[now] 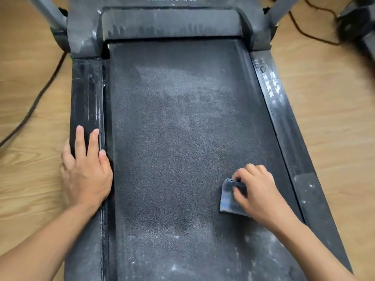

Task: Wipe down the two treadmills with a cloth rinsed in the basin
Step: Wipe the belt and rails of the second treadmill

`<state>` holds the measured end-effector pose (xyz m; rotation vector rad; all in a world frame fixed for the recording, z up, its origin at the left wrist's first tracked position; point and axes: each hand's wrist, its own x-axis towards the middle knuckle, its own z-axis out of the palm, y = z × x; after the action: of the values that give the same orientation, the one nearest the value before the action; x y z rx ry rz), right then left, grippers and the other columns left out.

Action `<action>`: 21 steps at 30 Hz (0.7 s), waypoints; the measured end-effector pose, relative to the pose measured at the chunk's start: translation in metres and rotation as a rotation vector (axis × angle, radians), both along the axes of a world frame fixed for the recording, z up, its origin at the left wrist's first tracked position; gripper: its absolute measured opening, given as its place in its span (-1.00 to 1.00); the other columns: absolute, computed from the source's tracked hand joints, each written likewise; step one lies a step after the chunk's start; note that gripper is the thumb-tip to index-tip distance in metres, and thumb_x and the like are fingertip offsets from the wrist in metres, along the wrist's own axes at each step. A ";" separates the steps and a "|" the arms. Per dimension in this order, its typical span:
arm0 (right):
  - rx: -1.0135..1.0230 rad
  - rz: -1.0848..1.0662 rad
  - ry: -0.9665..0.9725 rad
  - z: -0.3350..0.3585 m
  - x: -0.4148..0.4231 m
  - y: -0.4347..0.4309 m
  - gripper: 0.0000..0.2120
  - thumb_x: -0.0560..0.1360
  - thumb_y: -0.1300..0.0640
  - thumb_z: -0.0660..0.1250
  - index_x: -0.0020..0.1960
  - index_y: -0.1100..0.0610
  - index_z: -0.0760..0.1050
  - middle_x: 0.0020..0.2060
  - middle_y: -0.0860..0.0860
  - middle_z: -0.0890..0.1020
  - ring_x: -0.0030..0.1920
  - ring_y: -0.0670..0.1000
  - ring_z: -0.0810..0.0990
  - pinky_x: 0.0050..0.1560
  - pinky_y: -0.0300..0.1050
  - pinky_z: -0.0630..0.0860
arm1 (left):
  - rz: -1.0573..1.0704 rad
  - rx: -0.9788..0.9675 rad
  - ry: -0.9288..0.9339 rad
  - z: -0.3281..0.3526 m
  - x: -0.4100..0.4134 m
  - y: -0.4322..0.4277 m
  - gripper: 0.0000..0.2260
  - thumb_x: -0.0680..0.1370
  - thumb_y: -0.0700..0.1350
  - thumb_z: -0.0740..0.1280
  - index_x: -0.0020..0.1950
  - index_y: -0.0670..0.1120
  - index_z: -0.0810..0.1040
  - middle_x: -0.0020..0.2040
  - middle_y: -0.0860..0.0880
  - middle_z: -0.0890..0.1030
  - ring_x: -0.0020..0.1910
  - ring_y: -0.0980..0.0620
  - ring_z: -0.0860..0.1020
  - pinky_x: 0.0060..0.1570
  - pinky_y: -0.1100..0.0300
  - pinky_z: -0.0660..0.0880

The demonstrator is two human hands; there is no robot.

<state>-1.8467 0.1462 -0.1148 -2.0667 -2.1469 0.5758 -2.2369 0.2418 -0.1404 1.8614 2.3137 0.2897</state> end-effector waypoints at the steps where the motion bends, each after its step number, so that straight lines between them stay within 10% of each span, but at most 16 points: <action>1: -0.069 0.027 0.034 0.007 0.005 0.008 -0.89 0.40 -0.02 0.27 -0.07 -0.12 0.43 -0.12 -0.20 0.39 -0.05 -0.01 0.38 0.02 0.05 0.46 | 0.001 0.001 0.000 0.000 0.000 -0.001 -0.49 0.70 -0.09 0.24 0.65 0.07 0.25 0.72 0.01 0.12 0.50 -0.41 0.26 0.35 -0.45 0.36; 10: 0.321 -0.259 0.655 0.116 0.037 0.112 -0.81 0.57 0.34 0.43 0.03 0.07 0.53 -0.03 -0.05 0.71 -0.07 0.02 0.73 -0.07 -0.09 0.68 | 0.011 0.000 -0.021 0.003 0.002 -0.002 -0.50 0.71 -0.06 0.23 0.66 0.09 0.25 0.72 0.03 0.12 0.53 -0.38 0.25 0.34 -0.47 0.37; 14: 0.642 -0.072 0.289 0.101 0.048 0.122 -0.77 0.46 0.43 0.36 0.08 0.24 0.54 0.14 0.11 0.64 0.16 0.05 0.61 0.11 -0.09 0.56 | 0.012 -0.011 -0.028 0.009 0.006 -0.001 -0.47 0.65 0.07 0.06 0.65 0.07 0.27 0.71 0.00 0.15 0.52 -0.37 0.26 0.34 -0.44 0.37; 17: 0.423 0.047 0.082 0.049 0.051 0.098 -0.75 0.42 0.32 0.33 0.08 0.16 0.57 0.13 0.11 0.61 0.15 0.21 0.58 0.16 0.21 0.55 | 0.015 -0.011 -0.039 0.012 0.008 -0.002 -0.45 0.63 0.08 0.04 0.64 0.07 0.28 0.71 -0.01 0.16 0.53 -0.36 0.25 0.35 -0.44 0.36; 21: 0.285 -0.022 0.078 0.013 0.048 0.051 -0.72 0.43 0.19 0.29 0.09 0.13 0.65 0.16 0.03 0.60 0.16 0.16 0.59 0.25 0.00 0.51 | 0.018 -0.015 -0.032 0.011 0.008 -0.001 -0.50 0.68 0.01 0.14 0.64 0.07 0.27 0.71 0.00 0.15 0.55 -0.35 0.25 0.36 -0.44 0.36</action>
<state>-1.7985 0.1974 -0.1020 -1.8809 -2.0250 0.3193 -2.2289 0.2406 -0.1293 1.8165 2.3060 0.3009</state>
